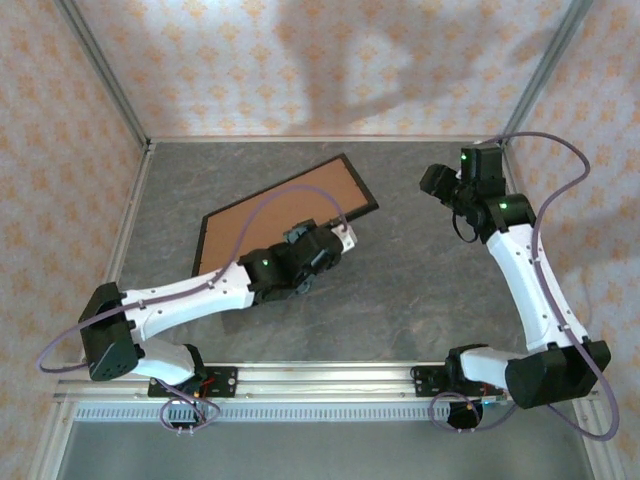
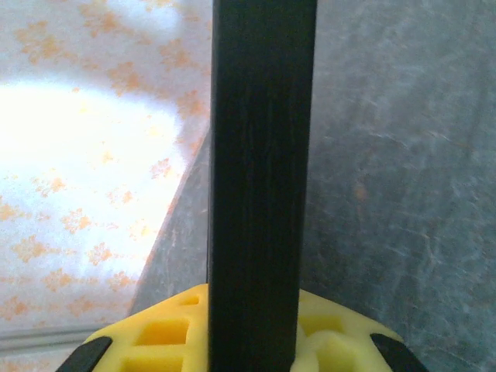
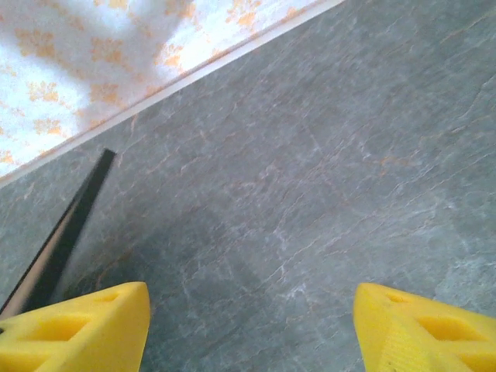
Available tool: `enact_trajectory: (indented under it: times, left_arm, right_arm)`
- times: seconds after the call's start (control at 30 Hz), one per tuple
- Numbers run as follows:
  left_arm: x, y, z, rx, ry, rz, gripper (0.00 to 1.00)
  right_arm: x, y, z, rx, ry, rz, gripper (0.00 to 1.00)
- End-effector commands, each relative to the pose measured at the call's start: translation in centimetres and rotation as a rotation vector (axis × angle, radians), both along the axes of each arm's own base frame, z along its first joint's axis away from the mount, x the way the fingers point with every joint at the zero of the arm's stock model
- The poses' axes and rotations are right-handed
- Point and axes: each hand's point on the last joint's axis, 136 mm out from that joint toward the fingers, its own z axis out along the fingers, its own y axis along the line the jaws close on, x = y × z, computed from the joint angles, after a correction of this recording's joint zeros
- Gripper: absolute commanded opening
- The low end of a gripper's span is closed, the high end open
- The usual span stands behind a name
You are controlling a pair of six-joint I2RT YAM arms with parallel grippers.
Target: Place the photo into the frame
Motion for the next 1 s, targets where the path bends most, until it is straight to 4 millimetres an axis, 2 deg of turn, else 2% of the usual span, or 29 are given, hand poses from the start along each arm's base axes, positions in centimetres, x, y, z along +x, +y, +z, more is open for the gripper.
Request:
enact_trajectory:
  times: [0.0,0.2,0.23,0.43,0.73,0.87,0.97]
  left_arm:
    - [1.2,2.1,8.2,-0.248,-0.103,0.107,0.0]
    - [2.8,4.0,13.0,-0.481,-0.057,0.132,0.0]
    - [3.1,4.4,13.7,-0.509,-0.059,0.145,0.0]
    - [4.3,4.9,17.5,-0.713,-0.016,0.171,0.0]
    - [6.5,5.0,19.6,-1.032,0.143,0.182,0.0]
    - [7.5,6.0,20.5,-1.164,0.196,0.196,0.0]
    - [8.0,6.6,22.0,-1.26,0.217,0.185,0.0]
  right_arm:
    - [0.1,-1.8,2.5,-0.067,-0.079,-0.069,0.7]
    - [0.3,-1.0,1.9,-0.026,-0.074,-0.047,0.7]
    - [-0.3,-1.1,2.4,-0.024,-0.092,-0.045,0.7]
    - [-1.5,-0.7,1.0,-0.012,-0.049,-0.019,0.7]
    - [-2.5,0.2,-1.4,0.004,0.033,0.043,0.7]
    - [-2.6,0.9,-2.7,0.024,0.069,0.072,0.7]
    - [-2.5,1.5,-3.6,0.043,0.092,0.093,0.7]
